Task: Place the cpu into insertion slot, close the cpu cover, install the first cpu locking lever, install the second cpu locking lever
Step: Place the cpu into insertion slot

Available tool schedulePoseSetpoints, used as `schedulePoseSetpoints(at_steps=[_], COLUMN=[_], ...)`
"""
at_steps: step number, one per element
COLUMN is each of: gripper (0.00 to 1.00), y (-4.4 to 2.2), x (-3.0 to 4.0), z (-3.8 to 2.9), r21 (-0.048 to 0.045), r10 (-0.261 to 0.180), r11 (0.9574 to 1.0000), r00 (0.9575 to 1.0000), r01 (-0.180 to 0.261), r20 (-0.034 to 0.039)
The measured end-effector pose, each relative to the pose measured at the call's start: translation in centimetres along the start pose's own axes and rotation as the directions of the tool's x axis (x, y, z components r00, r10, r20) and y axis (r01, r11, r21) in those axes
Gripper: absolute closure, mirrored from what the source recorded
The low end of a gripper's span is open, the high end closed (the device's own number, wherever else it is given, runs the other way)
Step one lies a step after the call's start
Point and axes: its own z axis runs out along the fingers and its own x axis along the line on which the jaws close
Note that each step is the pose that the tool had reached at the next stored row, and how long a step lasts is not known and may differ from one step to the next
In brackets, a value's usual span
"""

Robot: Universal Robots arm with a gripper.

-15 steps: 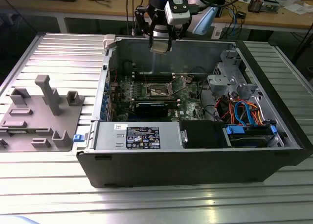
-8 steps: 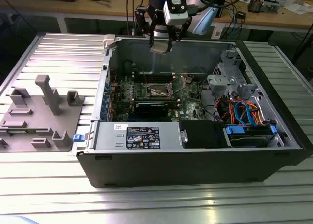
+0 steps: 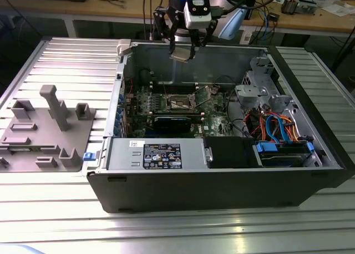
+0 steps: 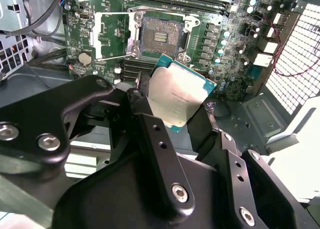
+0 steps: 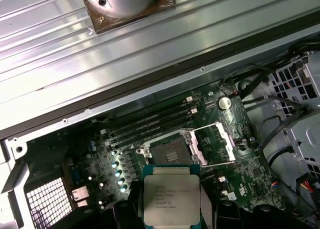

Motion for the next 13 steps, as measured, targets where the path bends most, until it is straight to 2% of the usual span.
schedulePoseSetpoints(at_steps=[13], gripper=[0.46], y=[0.0], x=[0.0], z=[0.0], r21=[-0.0001], r10=[0.003], r11=[1.0], r00=[1.0], r01=[-0.003], r20=[0.0003])
